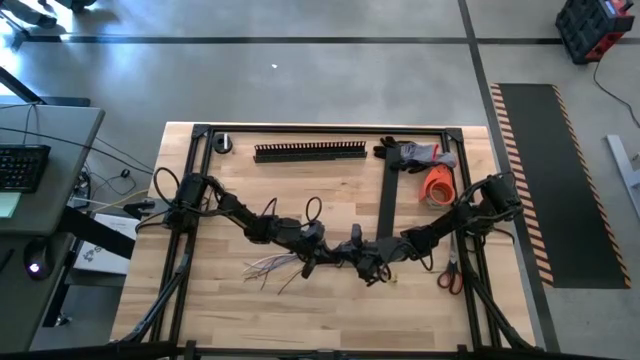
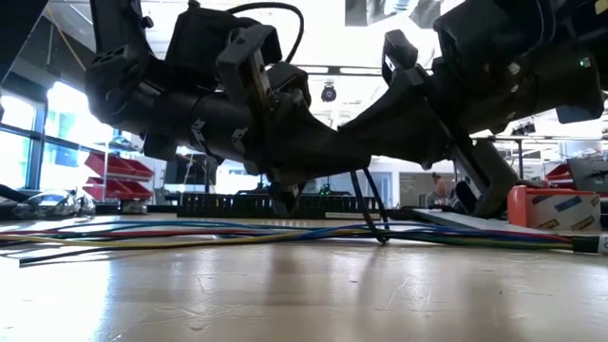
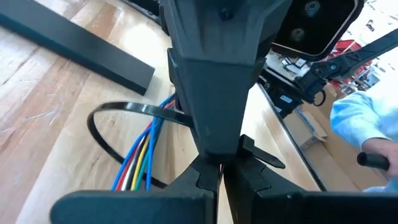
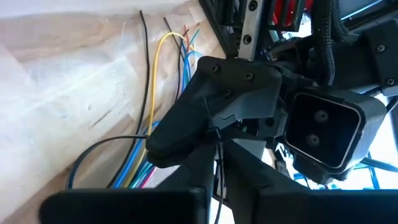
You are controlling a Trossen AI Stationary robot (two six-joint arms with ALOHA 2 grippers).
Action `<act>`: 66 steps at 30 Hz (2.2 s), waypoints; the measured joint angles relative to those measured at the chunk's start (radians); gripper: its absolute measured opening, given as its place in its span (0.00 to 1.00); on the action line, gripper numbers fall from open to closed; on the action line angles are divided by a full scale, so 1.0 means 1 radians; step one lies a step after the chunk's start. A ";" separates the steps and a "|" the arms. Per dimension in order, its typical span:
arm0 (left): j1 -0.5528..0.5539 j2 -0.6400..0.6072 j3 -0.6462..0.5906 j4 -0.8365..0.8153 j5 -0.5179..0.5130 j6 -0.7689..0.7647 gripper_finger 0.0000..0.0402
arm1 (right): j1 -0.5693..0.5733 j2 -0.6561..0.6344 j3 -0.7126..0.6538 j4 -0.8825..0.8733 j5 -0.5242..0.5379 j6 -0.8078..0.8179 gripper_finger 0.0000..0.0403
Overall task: Ziptie cables
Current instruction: Wrap the cable wires using the black zip tie
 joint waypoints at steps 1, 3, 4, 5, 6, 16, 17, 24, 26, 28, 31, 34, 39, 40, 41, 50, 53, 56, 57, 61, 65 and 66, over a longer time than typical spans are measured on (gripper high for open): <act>0.000 0.000 0.000 -0.001 0.000 0.000 0.00 | 0.000 0.000 0.000 0.000 0.002 0.002 0.10; 0.000 0.000 0.000 -0.001 0.002 0.000 0.00 | 0.000 0.000 0.001 0.007 0.005 0.009 0.18; 0.000 0.000 0.000 -0.001 0.003 0.000 0.00 | 0.000 0.000 0.001 0.009 0.010 0.012 0.23; 0.000 0.000 0.000 -0.001 0.003 0.000 0.00 | 0.000 0.000 0.001 0.010 0.018 0.011 0.27; 0.000 0.000 0.000 -0.002 0.001 0.000 0.00 | 0.000 0.000 0.001 0.010 0.031 0.012 0.32; 0.002 -0.004 0.002 0.032 -0.005 0.000 0.00 | 0.001 0.004 -0.002 -0.104 0.227 0.017 0.40; 0.001 -0.004 0.002 0.032 -0.002 0.000 0.00 | 0.001 0.004 -0.002 -0.122 0.226 0.019 0.38; 0.002 -0.003 0.002 0.019 0.001 0.000 0.00 | 0.000 0.002 -0.002 -0.119 0.238 0.045 0.26; 0.002 -0.003 0.002 0.018 0.001 0.000 0.00 | 0.000 0.002 -0.002 -0.088 0.239 0.039 0.23; 0.001 -0.003 0.002 0.019 0.001 0.000 0.00 | 0.000 0.002 -0.002 -0.071 0.239 0.027 0.20; 0.001 -0.003 0.002 0.018 0.001 0.000 0.00 | 0.000 0.002 -0.002 -0.072 0.239 0.017 0.15; 0.001 -0.003 0.002 0.017 0.001 0.000 0.00 | 0.000 0.002 -0.002 -0.084 0.239 0.018 0.06; 0.001 -0.003 0.002 0.017 0.004 0.000 0.00 | 0.000 0.002 -0.002 -0.087 0.284 0.033 0.00; 0.001 -0.003 0.002 0.017 0.004 0.000 0.00 | -0.001 0.002 -0.002 -0.087 0.300 0.040 0.00; 0.001 -0.003 0.002 0.017 0.005 0.000 0.00 | -0.002 0.002 -0.002 -0.087 0.310 0.041 0.00; -0.004 -0.002 0.002 0.016 0.012 0.010 0.00 | -0.002 0.002 -0.002 -0.075 0.270 0.084 0.00; -0.007 -0.002 0.002 0.016 0.012 0.012 0.00 | -0.001 0.002 -0.002 -0.057 0.238 0.085 0.00; -0.008 -0.002 0.001 0.016 0.015 0.012 0.00 | 0.001 0.002 -0.002 -0.033 0.236 0.083 0.00; -0.008 -0.002 0.001 0.015 0.015 0.012 0.00 | 0.000 0.002 -0.002 -0.028 0.237 0.082 0.00; -0.009 -0.002 0.001 0.015 0.036 0.018 0.00 | 0.000 0.002 -0.009 -0.026 0.236 0.086 0.00; -0.012 -0.002 0.001 0.015 0.058 0.021 0.00 | 0.000 0.002 -0.047 0.016 0.229 0.093 0.00; -0.013 -0.002 0.001 0.015 0.059 0.027 0.00 | 0.000 0.002 -0.054 0.036 0.221 0.094 0.00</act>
